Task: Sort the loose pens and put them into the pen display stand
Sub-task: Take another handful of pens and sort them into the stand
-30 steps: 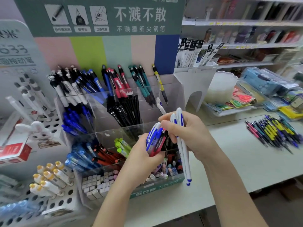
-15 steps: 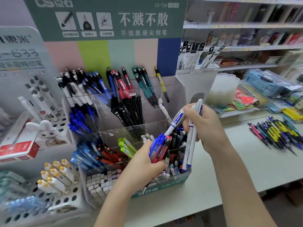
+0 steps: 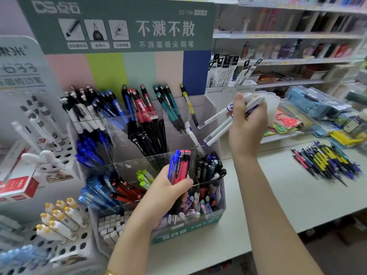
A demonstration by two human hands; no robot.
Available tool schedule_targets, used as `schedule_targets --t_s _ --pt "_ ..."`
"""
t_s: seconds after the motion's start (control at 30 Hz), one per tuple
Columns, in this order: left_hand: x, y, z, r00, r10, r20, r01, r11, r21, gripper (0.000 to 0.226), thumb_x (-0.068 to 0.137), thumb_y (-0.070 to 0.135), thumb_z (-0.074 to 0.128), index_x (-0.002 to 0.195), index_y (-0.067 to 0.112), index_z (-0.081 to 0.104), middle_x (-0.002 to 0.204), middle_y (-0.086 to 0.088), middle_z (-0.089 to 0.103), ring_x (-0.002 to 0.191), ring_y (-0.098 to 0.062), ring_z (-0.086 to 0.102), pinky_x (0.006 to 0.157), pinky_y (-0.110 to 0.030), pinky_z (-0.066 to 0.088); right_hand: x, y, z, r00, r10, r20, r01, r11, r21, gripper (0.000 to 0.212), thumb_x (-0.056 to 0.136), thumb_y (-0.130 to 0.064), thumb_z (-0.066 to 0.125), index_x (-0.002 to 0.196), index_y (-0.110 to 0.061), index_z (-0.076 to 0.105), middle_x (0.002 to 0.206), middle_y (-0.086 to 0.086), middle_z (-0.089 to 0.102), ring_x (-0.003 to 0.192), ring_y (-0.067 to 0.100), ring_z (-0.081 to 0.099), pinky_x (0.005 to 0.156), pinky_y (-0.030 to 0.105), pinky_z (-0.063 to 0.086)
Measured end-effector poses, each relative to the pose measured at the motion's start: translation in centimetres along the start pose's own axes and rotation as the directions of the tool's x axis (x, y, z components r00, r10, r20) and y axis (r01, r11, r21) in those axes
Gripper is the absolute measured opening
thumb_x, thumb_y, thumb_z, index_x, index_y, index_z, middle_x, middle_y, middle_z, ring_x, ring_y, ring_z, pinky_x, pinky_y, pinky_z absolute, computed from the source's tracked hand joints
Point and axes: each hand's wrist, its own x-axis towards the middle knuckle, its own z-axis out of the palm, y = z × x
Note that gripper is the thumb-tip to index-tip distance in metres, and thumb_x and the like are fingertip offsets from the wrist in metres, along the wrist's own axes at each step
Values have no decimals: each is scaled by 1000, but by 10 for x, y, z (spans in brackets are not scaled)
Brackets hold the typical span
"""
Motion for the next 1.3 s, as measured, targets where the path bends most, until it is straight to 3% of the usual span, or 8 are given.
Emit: schedule_targets --t_s 0.13,0.23,0.43,0.6,0.7,0.87,1.2,1.3 --pt "2 2 6 996 4 84 30 916 -400 32 82 8 65 109 3 48 62 -7 49 53 -20 46 51 -31 44 -6 7 22 952 -297 75 306 912 -273 30 93 -33 55 78 -7 51 61 -6 48 52 8 38 52 23 24" --pt "2 0 5 988 43 149 58 789 -612 45 67 13 70 107 6 51 70 -5 51 55 -17 47 51 -30 45 -10 17 33 912 -358 199 409 791 -455 32 92 -38 54 75 -11 52 60 0 54 49 20 47 47 24 16" --pt "-1 -1 -4 973 73 218 96 729 -677 47 67 14 74 108 7 52 78 -6 57 60 -16 53 57 -31 50 -16 25 33 846 152 511 322 618 -717 28 97 -45 45 92 -17 50 97 7 66 92 30 61 63 28 30" --pt "-4 2 -5 979 79 188 53 789 -612 33 78 11 68 106 5 52 73 -8 56 60 -19 54 57 -32 51 -21 14 17 870 158 467 195 759 -621 42 91 -49 55 116 -16 54 105 2 63 97 22 58 68 30 39" --pt "-5 4 -5 982 96 163 4 853 -522 19 77 14 70 93 8 61 72 -13 57 60 -23 55 58 -32 51 -32 -5 3 888 57 457 137 915 -380 20 91 -37 59 100 -19 62 87 -6 63 78 11 57 68 27 44" --pt "-8 9 -6 988 109 112 -55 912 -406 34 80 17 74 99 -5 58 71 -13 62 63 -22 60 59 -28 51 -52 -24 -7 493 347 798 -278 932 -234 11 87 -28 66 81 -19 67 51 -15 59 45 -1 50 45 12 38" --pt "-14 14 -18 993 110 49 -82 918 -388 29 80 24 63 101 5 60 77 -3 66 62 -18 60 56 -30 52 -52 -14 5 346 327 879 -476 869 -136 25 97 -19 51 97 0 67 53 1 54 44 18 48 47 24 42" --pt "-16 16 -22 994 110 24 -92 915 -393 30 81 24 64 103 5 59 80 -5 66 62 -18 60 56 -30 52 -56 -12 12 339 318 886 -505 856 -114 26 99 -21 48 93 -8 69 54 1 51 43 16 45 44 22 38"
